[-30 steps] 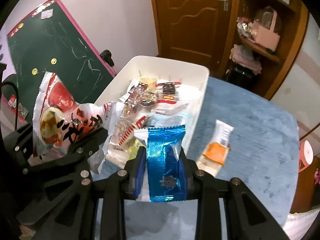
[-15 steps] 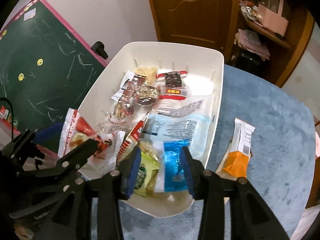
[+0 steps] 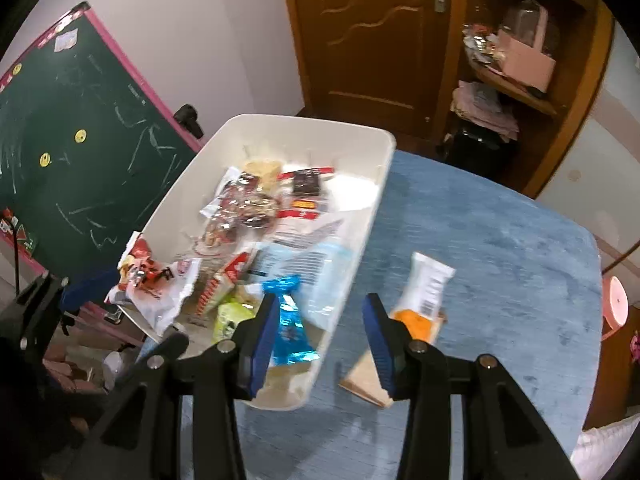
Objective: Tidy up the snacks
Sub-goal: 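Move both tools toward the white-and-orange bar and brown paper bag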
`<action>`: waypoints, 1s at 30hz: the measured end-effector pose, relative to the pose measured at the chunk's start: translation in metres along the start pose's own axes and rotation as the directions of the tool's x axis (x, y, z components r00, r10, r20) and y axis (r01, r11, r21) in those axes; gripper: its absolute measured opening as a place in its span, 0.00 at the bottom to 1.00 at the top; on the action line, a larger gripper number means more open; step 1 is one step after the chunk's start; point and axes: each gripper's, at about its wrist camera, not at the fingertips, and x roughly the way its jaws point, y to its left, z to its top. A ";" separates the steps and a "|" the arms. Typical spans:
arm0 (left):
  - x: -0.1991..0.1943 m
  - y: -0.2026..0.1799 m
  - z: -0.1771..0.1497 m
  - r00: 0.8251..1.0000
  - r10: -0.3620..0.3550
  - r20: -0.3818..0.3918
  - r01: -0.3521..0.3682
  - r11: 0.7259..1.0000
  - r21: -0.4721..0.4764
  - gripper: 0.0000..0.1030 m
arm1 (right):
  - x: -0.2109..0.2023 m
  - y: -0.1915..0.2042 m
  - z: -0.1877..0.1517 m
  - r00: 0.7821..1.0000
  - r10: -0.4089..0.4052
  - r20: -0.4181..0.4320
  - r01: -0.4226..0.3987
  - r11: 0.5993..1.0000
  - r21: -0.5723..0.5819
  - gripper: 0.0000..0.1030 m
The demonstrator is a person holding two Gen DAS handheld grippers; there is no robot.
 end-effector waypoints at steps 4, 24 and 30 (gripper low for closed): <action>-0.012 -0.035 -0.002 0.999 -0.030 0.031 0.028 0.998 0.048 0.76 | -0.008 -0.027 -0.004 1.000 -0.030 0.008 0.030 0.999 0.029 0.42; 0.029 -0.151 -0.010 0.993 -0.117 -0.004 0.117 0.990 -0.080 0.64 | 0.027 -0.148 -0.044 0.995 0.077 -0.070 -0.059 0.970 0.235 0.42; 0.073 -0.170 -0.016 0.991 -0.115 -0.074 0.105 0.986 -0.132 0.58 | 0.034 -0.168 -0.048 0.992 0.108 -0.063 -0.089 0.962 0.258 0.42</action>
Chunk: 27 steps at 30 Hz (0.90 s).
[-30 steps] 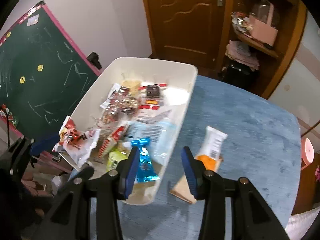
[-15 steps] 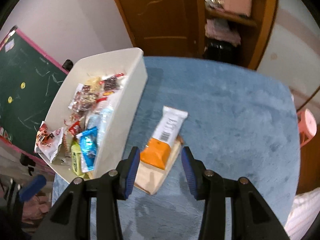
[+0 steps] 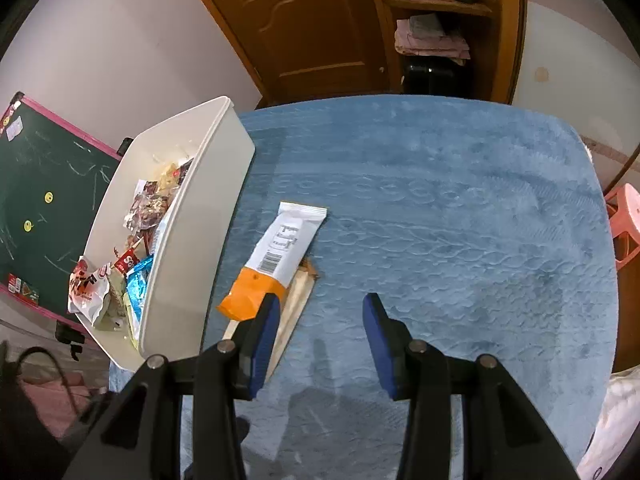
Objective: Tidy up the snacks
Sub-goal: 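Move both tools toward the white-and-orange bar and brown paper bag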
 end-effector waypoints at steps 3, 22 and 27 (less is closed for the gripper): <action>0.019 -0.002 -0.002 0.999 0.027 -0.017 -0.027 1.000 -0.011 0.58 | 0.004 -0.009 -0.002 1.000 0.016 -0.004 -0.016 1.000 0.010 0.42; 0.086 0.000 0.016 0.983 0.181 -0.022 -0.181 0.983 0.017 0.58 | 0.010 -0.036 -0.019 0.999 0.042 -0.015 -0.041 0.998 0.055 0.43; 0.089 -0.007 0.019 0.977 0.209 -0.031 -0.208 0.978 0.025 0.60 | 0.010 -0.039 -0.020 0.999 0.029 -0.016 -0.028 0.998 0.060 0.43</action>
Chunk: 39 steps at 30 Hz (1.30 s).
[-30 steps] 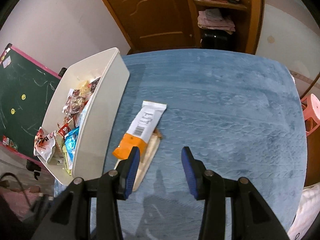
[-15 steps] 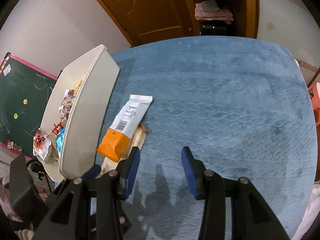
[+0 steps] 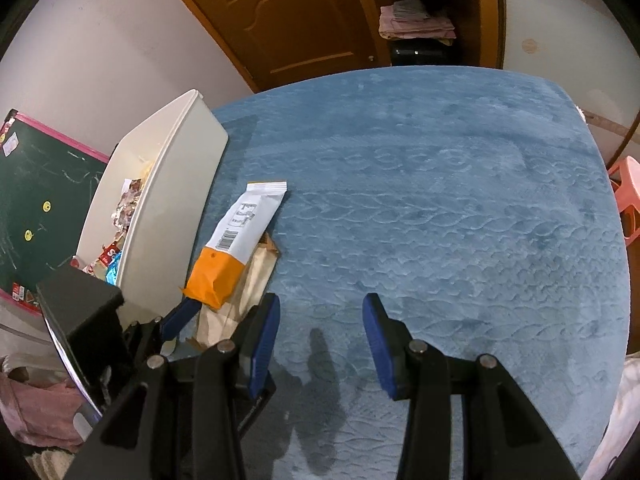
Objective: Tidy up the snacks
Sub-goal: 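Move both tools toward the white-and-orange bar and brown paper bag, then grasp the brown paper bag with the left tool while the right tool grasps the white-and-orange bar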
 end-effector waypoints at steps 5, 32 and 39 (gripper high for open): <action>0.008 -0.005 0.001 1.000 0.021 -0.015 -0.021 0.999 0.032 0.70 | -0.001 -0.004 0.000 1.000 -0.019 0.004 0.019 1.000 0.011 0.43; -0.021 0.010 -0.046 0.985 -0.144 -0.094 0.149 0.988 0.047 0.56 | 0.019 0.024 0.019 1.000 -0.003 -0.031 0.001 0.999 -0.044 0.42; -0.041 0.036 -0.076 0.982 -0.151 -0.113 0.162 0.982 0.097 0.56 | 0.044 0.046 0.030 0.998 -0.010 -0.058 0.006 0.998 -0.068 0.42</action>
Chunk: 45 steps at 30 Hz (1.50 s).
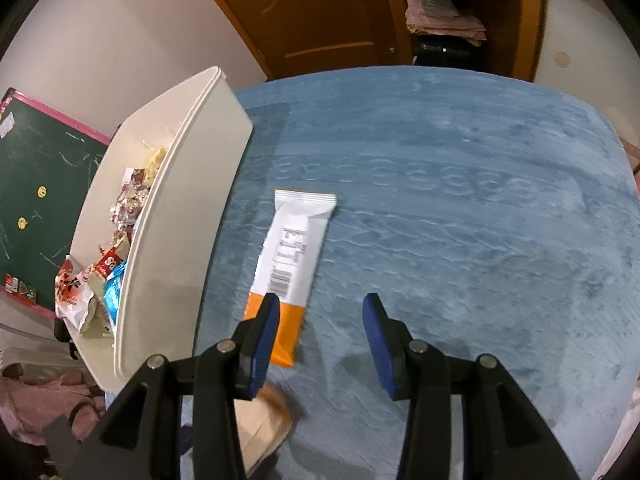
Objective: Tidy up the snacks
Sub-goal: 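Grasp the brown paper bag with the left tool while the right tool grasps the white-and-orange bar, then carry the paper bag and white-and-orange bar over the tray and release them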
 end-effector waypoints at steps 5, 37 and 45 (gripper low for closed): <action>-0.009 0.018 -0.013 1.000 -0.001 0.008 0.001 1.000 -0.002 0.56 | 0.029 0.016 0.013 0.999 -0.025 -0.031 0.025 1.000 -0.001 0.42; -0.112 0.074 -0.052 0.990 -0.019 0.137 0.025 0.999 -0.042 0.56 | -0.007 0.068 -0.024 0.987 -0.161 0.021 0.162 0.984 -0.078 0.37; -0.154 0.070 -0.065 0.979 -0.013 0.202 0.021 0.999 -0.034 0.55 | -0.048 0.089 -0.047 0.986 -0.151 0.076 0.158 0.983 -0.093 0.37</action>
